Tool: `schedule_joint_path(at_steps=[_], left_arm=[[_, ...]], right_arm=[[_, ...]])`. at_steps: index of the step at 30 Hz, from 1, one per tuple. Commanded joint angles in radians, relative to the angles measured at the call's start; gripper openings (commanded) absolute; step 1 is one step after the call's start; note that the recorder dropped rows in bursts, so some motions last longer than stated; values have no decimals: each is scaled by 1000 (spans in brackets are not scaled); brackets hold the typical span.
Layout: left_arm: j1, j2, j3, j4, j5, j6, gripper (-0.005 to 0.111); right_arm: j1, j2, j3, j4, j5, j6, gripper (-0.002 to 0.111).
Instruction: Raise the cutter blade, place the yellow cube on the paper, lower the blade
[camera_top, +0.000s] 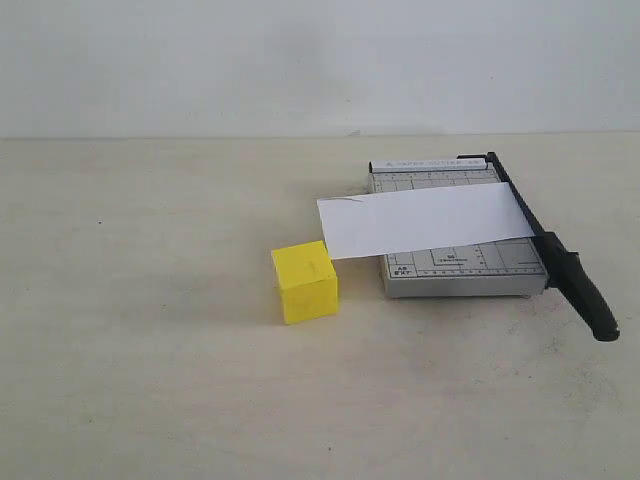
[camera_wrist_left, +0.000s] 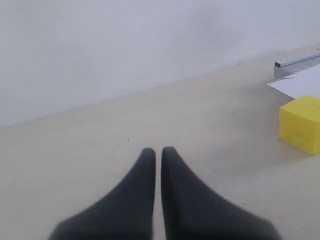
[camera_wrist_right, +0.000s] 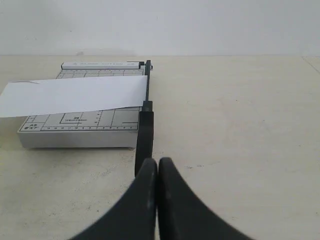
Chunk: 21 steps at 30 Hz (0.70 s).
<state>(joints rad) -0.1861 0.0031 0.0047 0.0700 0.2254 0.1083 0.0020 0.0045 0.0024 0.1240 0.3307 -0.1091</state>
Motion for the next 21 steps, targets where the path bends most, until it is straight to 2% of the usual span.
schedule_joint_path(at_steps=[1,8,9,12,15,18,20,21], left_arm=[[1,-3,-5,2,-17,-3,4],[1,-3,-5,2,-17,-3,4],[1,-3,-5,2,-17,-3,4],[1,-3,-5,2,-17,-3,4],[1,-3,-5,2,-17,-3,4],[1,-3,-5,2,-17,-3,4],[1,-3,-5,2,-17,-3,4],[1,-3,-5,2,-17,-3,4]], right_arm=[[-2,-5,-2,1,-8,0,0],[-2,-5,-2,4,-37,-61,0],[-2,-5,-2,40,-52,-42,0],[-2,-5,-2,485,-163,129,0],[-2,-5,-2,669,-206,140,0],[-2,-5,-2,701,-282,140,0],[-2,-5,-2,701,-415,160,0],[-2,-5,-2,701,-541,197,0]])
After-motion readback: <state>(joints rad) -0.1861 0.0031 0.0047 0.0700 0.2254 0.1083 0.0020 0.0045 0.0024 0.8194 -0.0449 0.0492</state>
